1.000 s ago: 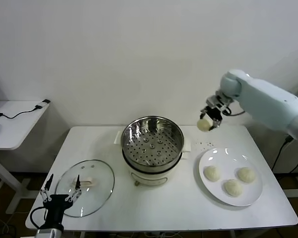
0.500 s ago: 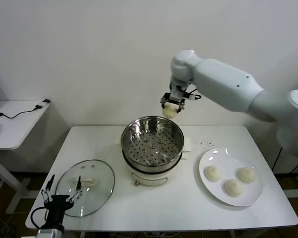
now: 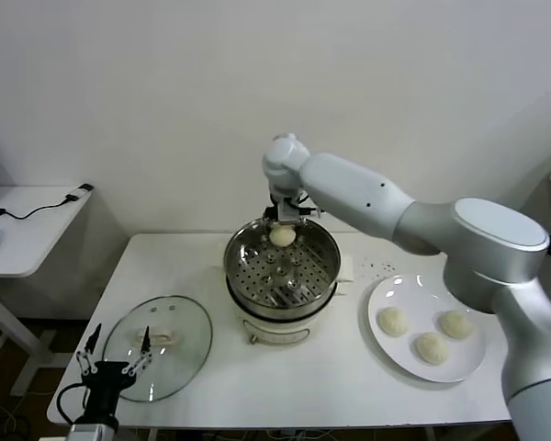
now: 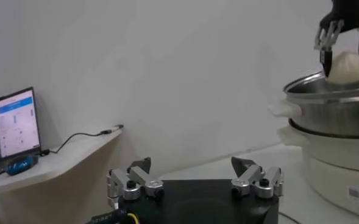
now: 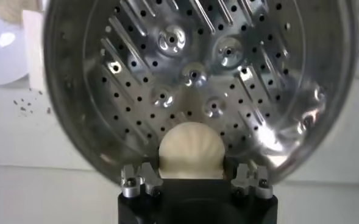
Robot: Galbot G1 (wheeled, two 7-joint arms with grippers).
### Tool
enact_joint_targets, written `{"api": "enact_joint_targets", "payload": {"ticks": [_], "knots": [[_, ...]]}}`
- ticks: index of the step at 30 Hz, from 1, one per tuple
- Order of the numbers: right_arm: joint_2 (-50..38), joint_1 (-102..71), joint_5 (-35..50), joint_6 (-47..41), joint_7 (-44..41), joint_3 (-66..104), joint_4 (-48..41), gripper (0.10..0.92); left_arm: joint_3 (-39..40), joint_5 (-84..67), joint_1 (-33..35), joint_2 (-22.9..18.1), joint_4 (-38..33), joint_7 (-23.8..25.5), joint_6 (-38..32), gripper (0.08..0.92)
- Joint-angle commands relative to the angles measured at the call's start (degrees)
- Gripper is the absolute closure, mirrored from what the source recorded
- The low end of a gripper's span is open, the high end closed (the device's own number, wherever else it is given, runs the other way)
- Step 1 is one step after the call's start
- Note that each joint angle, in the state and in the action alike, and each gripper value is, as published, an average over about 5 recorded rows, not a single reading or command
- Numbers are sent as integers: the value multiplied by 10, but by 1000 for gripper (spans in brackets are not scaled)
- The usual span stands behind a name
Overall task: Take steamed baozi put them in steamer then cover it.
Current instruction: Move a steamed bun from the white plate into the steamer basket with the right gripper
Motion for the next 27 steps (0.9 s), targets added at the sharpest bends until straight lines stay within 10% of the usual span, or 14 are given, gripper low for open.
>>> {"api": "enact_joint_targets", "payload": {"ticks": [1,16,27], "knots": [[23,-40,-62,19,9,18,-27,347,0,0,1,1,1,0,0,177],[6,-23,-48,21,9,22,-5,207,2,2,1,2,5,0,-2,177],[-120,105,160,-32,-42,-22,117,203,5,5,5,1,-4,-1,0,177]]}}
